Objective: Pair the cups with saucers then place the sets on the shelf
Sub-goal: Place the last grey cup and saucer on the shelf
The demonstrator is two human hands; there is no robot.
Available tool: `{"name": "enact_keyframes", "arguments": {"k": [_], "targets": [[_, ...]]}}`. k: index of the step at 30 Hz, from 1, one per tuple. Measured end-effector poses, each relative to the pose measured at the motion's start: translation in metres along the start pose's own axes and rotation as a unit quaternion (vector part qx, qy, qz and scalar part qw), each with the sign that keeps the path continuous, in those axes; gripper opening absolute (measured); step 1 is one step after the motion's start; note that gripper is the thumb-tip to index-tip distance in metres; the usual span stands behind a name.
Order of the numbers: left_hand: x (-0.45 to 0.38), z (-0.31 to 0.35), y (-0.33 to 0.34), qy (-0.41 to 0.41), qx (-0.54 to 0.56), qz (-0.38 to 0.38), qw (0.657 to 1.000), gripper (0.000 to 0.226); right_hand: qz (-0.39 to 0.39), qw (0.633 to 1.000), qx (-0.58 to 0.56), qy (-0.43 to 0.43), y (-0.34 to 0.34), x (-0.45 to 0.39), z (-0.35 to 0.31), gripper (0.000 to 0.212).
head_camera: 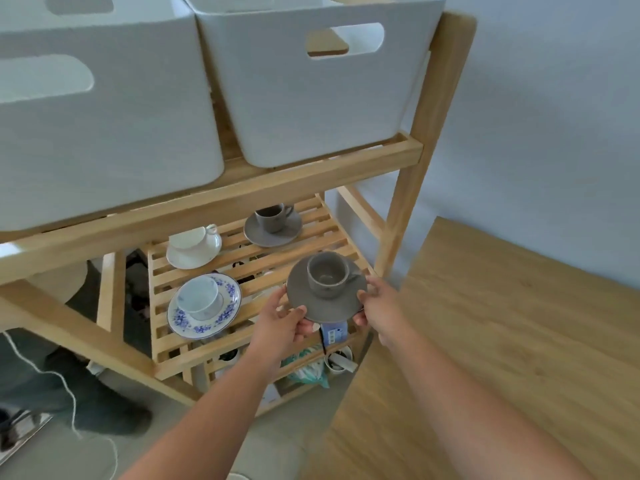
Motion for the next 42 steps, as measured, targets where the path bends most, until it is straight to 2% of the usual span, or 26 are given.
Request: {"name": "enact_keyframes", "arguments": {"k": [5, 8, 17, 25, 33, 42], "targets": [[-0.019, -0.002, -0.015, -0.029, 0.0, 0.051, 0.998, 0.066, -0.025, 0.999, 0.028, 0.025, 0.039, -0.019, -0.011, 0.025], [-0.034, -0.008, -0.018, -0.051, -0.007, 0.078, 0.996, 0.067, -0.031, 0.998, 0.048, 0.029, 0.056, -0.028, -0.012, 0.029], [-0.055, -0.014, -0.021, -0.073, -0.019, 0.106, 0.991, 0.07, -0.03, 0.996, 0.08, -0.002, 0.081, -0.049, -0.012, 0.038], [-0.062, -0.007, -0.018, -0.063, -0.057, 0.109, 0.99, 0.067, 0.028, 0.998, 0.061, -0.005, 0.09, -0.062, -0.01, 0.035], [-0.067, -0.007, -0.017, -0.065, -0.068, 0.121, 0.988, 0.064, 0.065, 0.991, 0.103, -0.057, 0.096, -0.06, -0.005, 0.039], [-0.062, -0.007, -0.017, -0.024, -0.06, 0.125, 0.99, 0.057, 0.07, 0.992, 0.078, -0.064, 0.09, -0.037, 0.006, 0.031]]}}
Point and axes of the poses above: each hand's wrist, its own x-axis away from the middle knuckle, its own y-axis out of the palm, z = x × y, the point moved 4 cm from there along -x, towards the middle knuckle, and after that the axes turned 14 degrees about z, right-handed, at the moved point
